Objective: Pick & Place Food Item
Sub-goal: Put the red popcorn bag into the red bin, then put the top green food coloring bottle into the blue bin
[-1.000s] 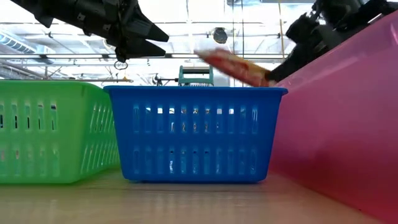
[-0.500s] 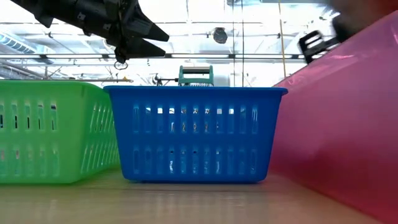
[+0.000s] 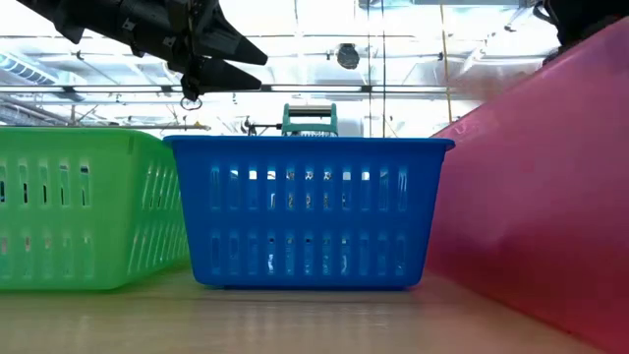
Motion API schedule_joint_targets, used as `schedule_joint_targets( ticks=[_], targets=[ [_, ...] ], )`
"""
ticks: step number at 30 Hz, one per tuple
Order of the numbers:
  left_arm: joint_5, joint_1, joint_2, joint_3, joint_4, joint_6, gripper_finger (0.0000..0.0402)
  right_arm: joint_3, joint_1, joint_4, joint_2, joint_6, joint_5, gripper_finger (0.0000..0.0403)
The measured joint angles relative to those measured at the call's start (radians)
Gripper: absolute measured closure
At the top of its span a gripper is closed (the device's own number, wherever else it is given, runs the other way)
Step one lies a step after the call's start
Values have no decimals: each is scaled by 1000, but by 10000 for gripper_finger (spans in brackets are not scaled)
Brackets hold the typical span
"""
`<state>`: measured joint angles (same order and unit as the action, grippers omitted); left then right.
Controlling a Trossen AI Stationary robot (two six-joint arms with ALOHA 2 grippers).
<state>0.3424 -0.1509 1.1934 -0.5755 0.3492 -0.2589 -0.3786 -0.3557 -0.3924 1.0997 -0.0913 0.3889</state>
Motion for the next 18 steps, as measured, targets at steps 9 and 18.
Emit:
schedule_joint_targets(
  ticks=[9, 18],
  targets=[
    [0, 0, 0, 0, 0, -12, 144, 0, 0, -31, 12, 8, -61, 309],
    [-9, 0, 0, 0, -2, -69, 144, 0, 23, -143, 12, 74, -81, 292]
  ],
)
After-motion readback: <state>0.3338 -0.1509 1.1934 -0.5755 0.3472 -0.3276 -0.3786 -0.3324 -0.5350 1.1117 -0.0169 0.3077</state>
